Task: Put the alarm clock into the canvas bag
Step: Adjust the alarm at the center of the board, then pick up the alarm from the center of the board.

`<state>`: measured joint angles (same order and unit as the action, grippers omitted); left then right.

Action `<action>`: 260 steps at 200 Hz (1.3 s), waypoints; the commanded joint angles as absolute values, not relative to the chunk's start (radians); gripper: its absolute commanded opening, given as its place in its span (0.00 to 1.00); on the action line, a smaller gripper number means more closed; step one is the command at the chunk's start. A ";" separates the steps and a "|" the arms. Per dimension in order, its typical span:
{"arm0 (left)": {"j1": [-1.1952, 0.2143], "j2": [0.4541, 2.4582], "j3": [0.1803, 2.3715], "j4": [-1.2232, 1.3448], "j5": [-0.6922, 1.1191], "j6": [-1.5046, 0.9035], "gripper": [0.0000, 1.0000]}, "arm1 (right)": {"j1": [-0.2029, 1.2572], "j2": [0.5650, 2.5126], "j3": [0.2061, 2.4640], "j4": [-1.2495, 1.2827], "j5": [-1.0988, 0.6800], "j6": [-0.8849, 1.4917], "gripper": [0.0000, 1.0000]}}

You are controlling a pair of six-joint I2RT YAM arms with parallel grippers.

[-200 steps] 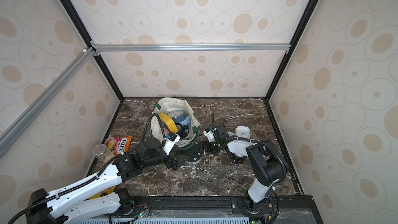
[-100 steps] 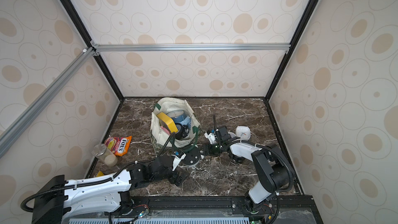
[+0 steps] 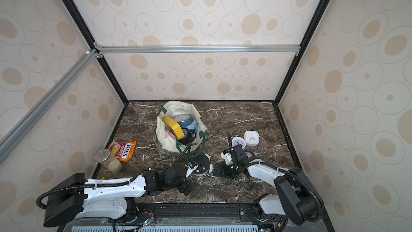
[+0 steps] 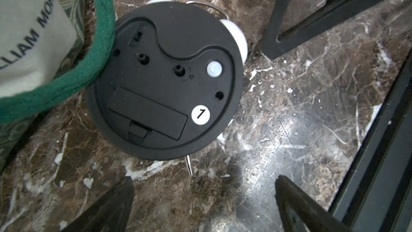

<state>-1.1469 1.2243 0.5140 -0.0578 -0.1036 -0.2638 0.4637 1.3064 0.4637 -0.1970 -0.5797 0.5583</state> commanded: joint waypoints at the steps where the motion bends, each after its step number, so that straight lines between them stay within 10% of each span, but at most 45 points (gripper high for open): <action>1: -1.157 1.222 0.574 -0.076 -0.134 -0.152 0.98 | 0.446 1.264 0.424 -0.197 -0.525 0.607 0.50; 61: -1.147 1.241 0.606 -0.078 -0.186 -0.026 0.98 | 0.312 1.283 0.446 0.015 -0.710 0.659 0.64; 260: -1.105 0.981 0.531 0.069 -0.186 -0.083 0.98 | 0.284 1.769 0.398 0.892 -0.969 1.006 0.02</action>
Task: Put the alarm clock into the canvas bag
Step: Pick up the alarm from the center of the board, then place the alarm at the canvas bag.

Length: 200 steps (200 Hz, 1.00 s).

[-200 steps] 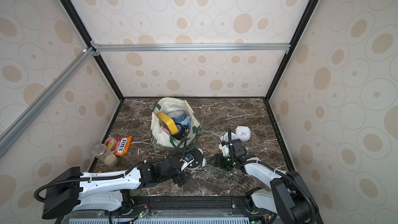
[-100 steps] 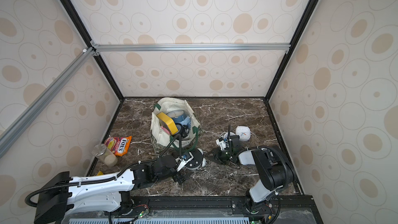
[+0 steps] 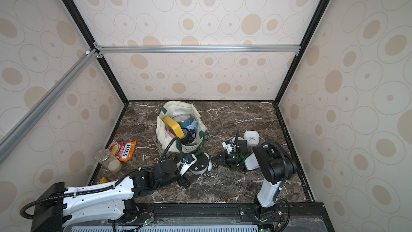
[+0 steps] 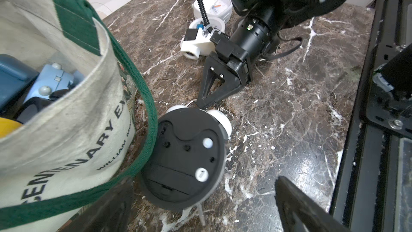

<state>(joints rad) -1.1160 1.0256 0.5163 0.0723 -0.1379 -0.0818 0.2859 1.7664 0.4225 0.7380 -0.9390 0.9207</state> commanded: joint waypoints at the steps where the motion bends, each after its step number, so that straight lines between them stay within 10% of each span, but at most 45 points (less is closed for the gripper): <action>1: -1.105 0.979 0.532 0.068 -0.188 -0.082 0.99 | 0.284 1.768 0.397 0.892 -0.969 1.007 0.02; 41: -1.099 0.896 0.551 0.016 -0.265 -0.077 0.98 | 0.213 1.583 0.335 0.733 -0.938 0.989 0.00; 104: -1.086 0.813 0.573 0.032 -0.313 -0.073 0.98 | 0.111 0.863 0.509 -0.379 -0.452 0.699 0.00; 200: -1.046 0.752 0.707 0.000 -0.349 -0.223 0.98 | 0.375 0.783 0.971 -0.342 -0.319 0.635 0.00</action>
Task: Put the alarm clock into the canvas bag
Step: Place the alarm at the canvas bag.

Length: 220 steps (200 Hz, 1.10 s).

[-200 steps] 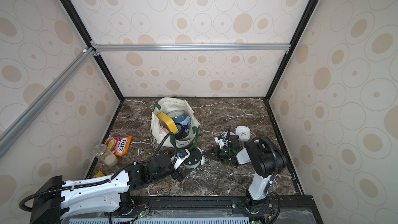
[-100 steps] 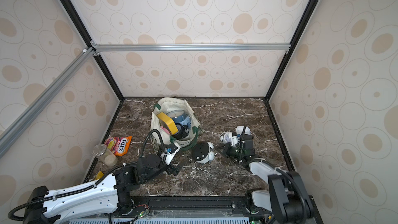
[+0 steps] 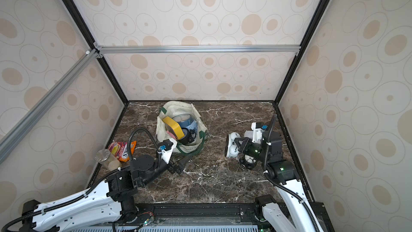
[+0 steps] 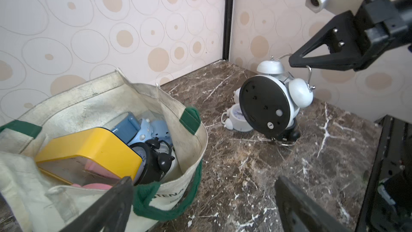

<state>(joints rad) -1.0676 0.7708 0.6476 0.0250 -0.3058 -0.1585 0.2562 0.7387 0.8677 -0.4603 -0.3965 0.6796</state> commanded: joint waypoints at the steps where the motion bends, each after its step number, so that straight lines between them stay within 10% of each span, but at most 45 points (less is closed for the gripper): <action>1: -1.046 0.751 0.708 -0.001 -0.352 -0.223 0.98 | 0.382 0.788 0.971 -0.337 -0.308 0.634 0.00; 142: -1.012 0.571 0.698 -0.127 -0.489 -0.311 0.98 | 0.654 1.581 1.636 -0.239 -0.171 0.441 0.00; 220: -1.012 0.551 0.669 -0.104 -0.507 -0.306 0.98 | 0.800 1.752 1.808 -0.455 0.260 0.236 0.00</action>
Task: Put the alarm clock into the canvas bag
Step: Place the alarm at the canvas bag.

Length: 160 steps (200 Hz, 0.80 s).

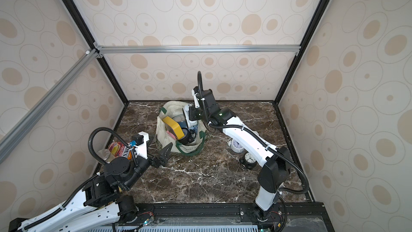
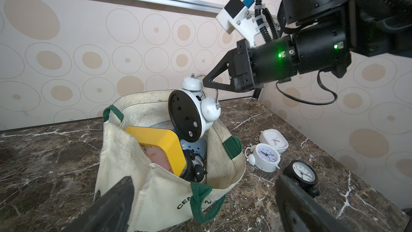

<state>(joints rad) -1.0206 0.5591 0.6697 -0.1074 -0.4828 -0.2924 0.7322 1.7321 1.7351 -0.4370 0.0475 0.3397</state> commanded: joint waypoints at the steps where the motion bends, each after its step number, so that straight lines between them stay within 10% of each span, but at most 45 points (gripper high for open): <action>1: -1.013 0.551 0.669 -0.103 -0.507 -0.306 0.98 | 0.800 1.756 1.808 -0.457 0.268 0.234 0.00; 160: -1.012 0.567 0.624 -0.077 -0.493 -0.342 0.98 | 0.762 1.812 1.873 -0.540 0.576 0.191 0.00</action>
